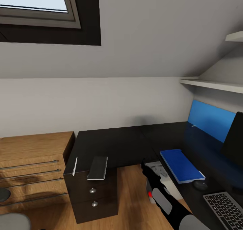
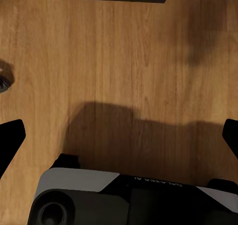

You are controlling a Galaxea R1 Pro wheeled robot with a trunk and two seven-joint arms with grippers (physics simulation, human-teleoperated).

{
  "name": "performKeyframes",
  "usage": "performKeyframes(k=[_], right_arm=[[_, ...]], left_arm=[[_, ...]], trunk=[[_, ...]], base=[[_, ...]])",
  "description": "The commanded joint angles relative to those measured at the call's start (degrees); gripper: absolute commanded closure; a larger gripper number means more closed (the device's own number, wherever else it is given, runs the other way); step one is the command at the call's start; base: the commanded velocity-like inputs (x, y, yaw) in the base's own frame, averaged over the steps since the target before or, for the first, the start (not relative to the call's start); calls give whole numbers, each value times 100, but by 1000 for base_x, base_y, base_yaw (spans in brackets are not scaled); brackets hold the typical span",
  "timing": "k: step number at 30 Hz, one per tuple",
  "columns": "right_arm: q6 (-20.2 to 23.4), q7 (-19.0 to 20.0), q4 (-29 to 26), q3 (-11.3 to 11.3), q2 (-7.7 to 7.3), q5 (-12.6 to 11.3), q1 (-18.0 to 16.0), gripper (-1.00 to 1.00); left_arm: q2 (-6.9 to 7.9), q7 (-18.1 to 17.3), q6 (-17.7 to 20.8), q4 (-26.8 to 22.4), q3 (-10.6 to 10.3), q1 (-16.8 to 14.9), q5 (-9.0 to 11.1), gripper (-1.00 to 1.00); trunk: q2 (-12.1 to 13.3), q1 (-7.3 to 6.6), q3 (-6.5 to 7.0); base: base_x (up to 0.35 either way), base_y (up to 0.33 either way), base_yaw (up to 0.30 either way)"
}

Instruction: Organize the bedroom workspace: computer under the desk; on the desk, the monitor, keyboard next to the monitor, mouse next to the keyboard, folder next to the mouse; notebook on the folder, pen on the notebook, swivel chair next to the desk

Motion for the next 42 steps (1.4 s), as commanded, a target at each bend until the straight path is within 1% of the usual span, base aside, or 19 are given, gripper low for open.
performKeyframes(k=[1,4,10,15,16,18,20,21,22,24,28,29,30,32,37,42], right_arm=[[-36,-35,30,49,-4,-37,-1,-100],[-31,-31,106,48,-6,-17,68,-100],[-35,-24,228,37,-42,7,336,-100],[-57,-3,521,40,-69,36,460,-100],[-67,46,652,50,-73,56,482,-100],[-77,123,788,73,-59,168,501,-100],[-79,160,915,95,-40,329,509,-100],[-79,165,949,100,-30,356,511,-100],[-81,179,1104,115,72,448,514,-100],[-106,183,1229,119,151,488,515,-100],[-152,184,1277,120,169,498,515,-100],[-189,184,1390,129,178,515,515,-100],[-190,184,1414,134,179,516,515,-100],[-192,184,1500,154,195,520,515,-100],[-257,184,1606,173,246,524,515,-100],[-645,172,1763,175,303,517,515,-100]], left_arm=[[1,49,11,-13,-7,0,60,-100],[1,49,11,-3,-7,0,64,-100],[1,49,6,29,-7,0,62,-100],[6,49,4,37,-3,0,60,-100],[8,49,3,39,-1,0,60,-100],[9,49,3,40,1,0,60,-100],[10,49,3,40,1,0,60,-100],[10,49,3,40,1,0,60,-100],[7,49,3,45,2,0,59,-100],[3,49,3,48,2,0,59,-100],[2,47,-5,49,2,0,59,-100],[1,27,-449,49,2,0,77,-100],[1,25,-544,47,2,0,80,-100],[1,24,-632,32,2,0,80,-100],[-3,23,-704,7,2,0,83,-100],[-6,23,-728,-19,2,0,85,-100]], trunk=[[-5,1,-6],[-5,1,-6],[-5,1,-6],[-5,1,-6],[-5,1,-6],[-5,1,-6],[-5,1,-6],[-5,1,-6],[-5,1,-6],[-5,1,-6],[-5,1,-6],[-5,1,-6],[-5,1,-6],[-5,1,-6],[-5,1,-6],[-5,1,-6]], base=[[0,0,0],[0,0,0],[0,0,0],[0,0,0],[0,0,0],[0,0,0],[0,0,0],[0,0,0],[0,0,0],[0,0,0],[0,0,36],[0,0,260],[0,0,263],[0,0,268],[0,0,274],[0,0,276]])
